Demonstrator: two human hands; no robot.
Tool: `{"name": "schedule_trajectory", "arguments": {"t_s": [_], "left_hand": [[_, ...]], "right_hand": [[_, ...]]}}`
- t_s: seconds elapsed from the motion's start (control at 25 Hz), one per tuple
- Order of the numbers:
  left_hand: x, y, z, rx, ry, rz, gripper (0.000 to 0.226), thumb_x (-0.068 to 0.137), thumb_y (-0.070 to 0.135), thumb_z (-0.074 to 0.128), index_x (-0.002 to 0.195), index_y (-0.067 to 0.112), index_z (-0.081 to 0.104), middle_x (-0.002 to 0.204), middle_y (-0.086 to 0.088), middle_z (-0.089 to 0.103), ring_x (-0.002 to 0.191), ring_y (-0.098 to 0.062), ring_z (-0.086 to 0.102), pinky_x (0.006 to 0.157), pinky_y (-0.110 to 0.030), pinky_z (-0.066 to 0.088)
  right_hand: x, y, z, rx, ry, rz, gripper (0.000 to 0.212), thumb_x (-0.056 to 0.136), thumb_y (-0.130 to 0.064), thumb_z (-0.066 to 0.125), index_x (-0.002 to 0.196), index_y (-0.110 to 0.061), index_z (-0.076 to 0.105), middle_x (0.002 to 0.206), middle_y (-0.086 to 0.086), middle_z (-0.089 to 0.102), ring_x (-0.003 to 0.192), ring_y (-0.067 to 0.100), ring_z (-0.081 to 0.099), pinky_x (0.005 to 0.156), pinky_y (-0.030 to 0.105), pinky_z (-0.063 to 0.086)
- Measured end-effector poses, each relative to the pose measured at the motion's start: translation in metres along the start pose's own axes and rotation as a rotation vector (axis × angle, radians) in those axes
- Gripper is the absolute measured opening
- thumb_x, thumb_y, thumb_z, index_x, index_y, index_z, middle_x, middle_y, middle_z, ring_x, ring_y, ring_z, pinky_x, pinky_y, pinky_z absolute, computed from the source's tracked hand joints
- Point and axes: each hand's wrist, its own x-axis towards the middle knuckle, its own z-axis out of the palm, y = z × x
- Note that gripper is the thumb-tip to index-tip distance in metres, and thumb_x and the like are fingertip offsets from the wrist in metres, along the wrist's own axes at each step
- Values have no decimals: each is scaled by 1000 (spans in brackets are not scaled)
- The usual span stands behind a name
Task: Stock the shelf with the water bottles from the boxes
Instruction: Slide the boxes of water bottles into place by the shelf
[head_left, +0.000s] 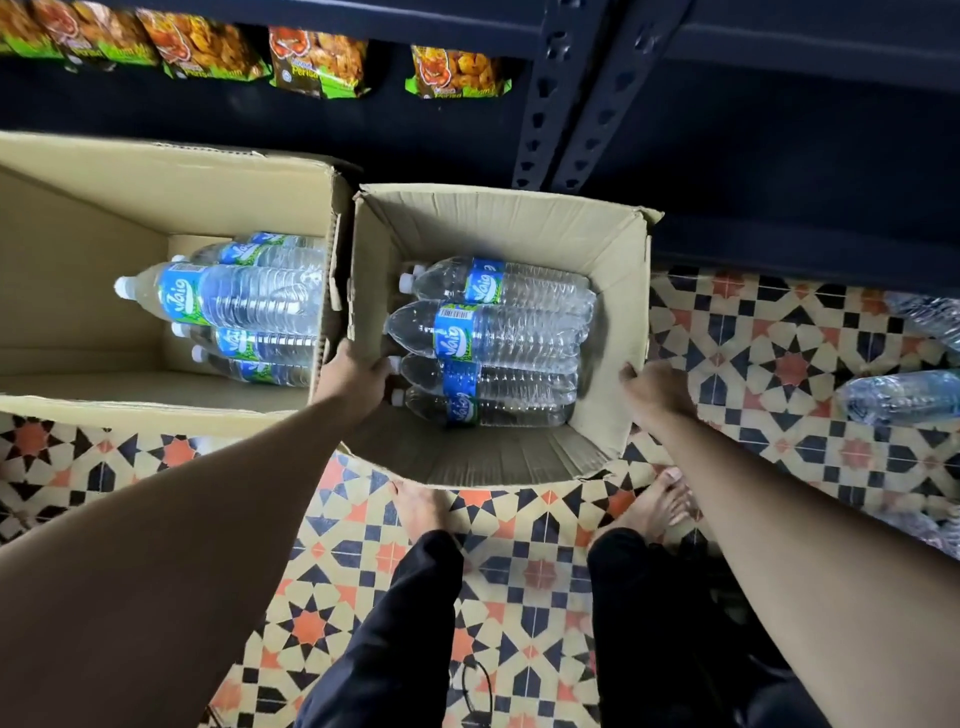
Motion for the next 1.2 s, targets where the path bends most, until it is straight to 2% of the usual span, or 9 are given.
{"name": "schedule_trajectory", "arguments": {"t_s": [0.12,0.28,0.44,0.6,0.68,0.84,1.0,1.08,1.2], "left_hand": [[4,3,13,-25,136,8,42,96,30,59,120,-3,56,116,-27,64,109,-43,60,86,-40,46],[9,16,23,-76,285,-54,45,92,35,65,108,-7,67,107,-28,68,104,-41,64,82,-39,48],[10,18,23,13,376,-35,35,94,25,57,97,-7,72,91,-33,68,90,-44,65,77,-42,50],[5,17,15,73,354,126,28,87,17,63,72,-6,67,63,-29,56,64,-34,61,58,-33,38],[2,19,10,83,359,146,33,85,19,65,64,-5,59,56,-24,47,57,-23,46,56,-32,35],[-4,26,16,95,315,48,28,84,27,62,64,9,53,74,-28,63,61,-20,37,60,-29,35],[-26,57,36,92,260,4,27,86,18,64,82,-8,67,86,-32,66,73,-41,59,65,-30,33],[-42,72,52,111,244,27,27,87,16,64,84,-11,67,86,-32,66,88,-45,64,66,-31,33],[-65,100,81,149,220,59,29,87,16,62,86,-12,68,87,-32,67,89,-45,64,68,-32,33]], "right_hand": [[11,-5,-5,-35,30,-38,44,106,-33,37,90,4,56,99,22,62,83,31,60,61,30,39],[25,7,-8,-150,48,-124,35,104,-37,36,87,-8,47,87,11,49,81,26,53,70,32,41],[33,24,-13,-170,28,-166,34,102,-37,42,83,-10,47,69,3,45,58,17,46,56,27,35],[31,30,-15,-139,31,-131,35,103,-34,44,75,-13,43,72,4,47,66,23,52,51,27,32],[32,33,-24,-121,40,-126,32,103,-32,45,77,-13,43,71,3,43,68,23,50,54,29,33],[37,52,-41,-130,33,-128,31,103,-32,45,81,-10,44,70,1,41,61,18,45,56,29,33],[40,93,-66,-162,13,-131,28,102,-32,46,90,-8,51,81,9,56,70,24,55,48,26,33],[41,118,-83,-165,15,-132,25,102,-28,47,88,-8,49,78,8,52,70,24,53,51,26,33],[45,161,-106,-155,-6,-115,27,103,-28,46,84,-8,45,70,2,44,61,16,46,48,26,32]]}}
